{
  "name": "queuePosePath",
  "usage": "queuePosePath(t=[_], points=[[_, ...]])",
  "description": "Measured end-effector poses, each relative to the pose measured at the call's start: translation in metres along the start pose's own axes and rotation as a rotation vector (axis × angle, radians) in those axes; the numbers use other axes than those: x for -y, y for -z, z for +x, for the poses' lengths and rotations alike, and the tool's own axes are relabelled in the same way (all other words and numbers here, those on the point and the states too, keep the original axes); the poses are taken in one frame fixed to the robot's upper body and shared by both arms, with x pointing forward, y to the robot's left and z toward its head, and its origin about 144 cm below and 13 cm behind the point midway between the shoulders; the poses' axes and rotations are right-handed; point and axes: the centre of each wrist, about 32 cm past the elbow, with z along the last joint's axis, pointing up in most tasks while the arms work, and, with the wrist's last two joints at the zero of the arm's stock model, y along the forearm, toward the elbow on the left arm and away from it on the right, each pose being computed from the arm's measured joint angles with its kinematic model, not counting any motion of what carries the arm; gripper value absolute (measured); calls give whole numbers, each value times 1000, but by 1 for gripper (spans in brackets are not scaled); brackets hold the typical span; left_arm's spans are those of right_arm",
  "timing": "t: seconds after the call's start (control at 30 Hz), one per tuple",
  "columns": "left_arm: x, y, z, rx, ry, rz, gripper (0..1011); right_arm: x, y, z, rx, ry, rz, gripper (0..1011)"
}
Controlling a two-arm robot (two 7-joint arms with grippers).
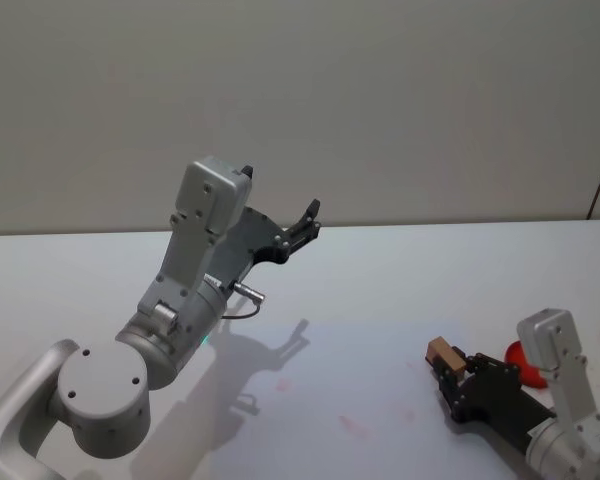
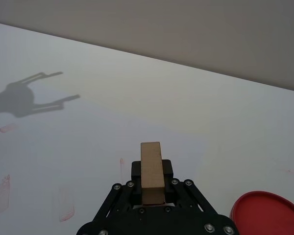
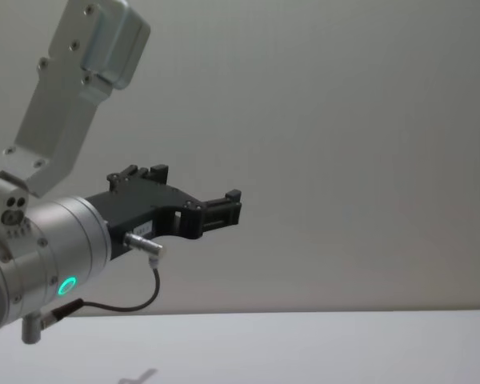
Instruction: Use the one hand to pick up the stamp and affix it onto the A4 paper.
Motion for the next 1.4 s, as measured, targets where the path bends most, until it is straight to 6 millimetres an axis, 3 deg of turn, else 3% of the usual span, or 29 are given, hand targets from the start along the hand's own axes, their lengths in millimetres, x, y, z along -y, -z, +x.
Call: queuePosePath(t=[0.63, 1.07, 1.4], points=[[0, 0, 0, 0, 0, 0, 1001, 1, -1, 1, -17, 8, 6, 220], [0, 0, 0, 0, 0, 0, 1001, 1, -30, -2, -87, -7, 112, 220], [0, 0, 0, 0, 0, 0, 1001, 10, -42, 4, -102, -18, 167, 220]])
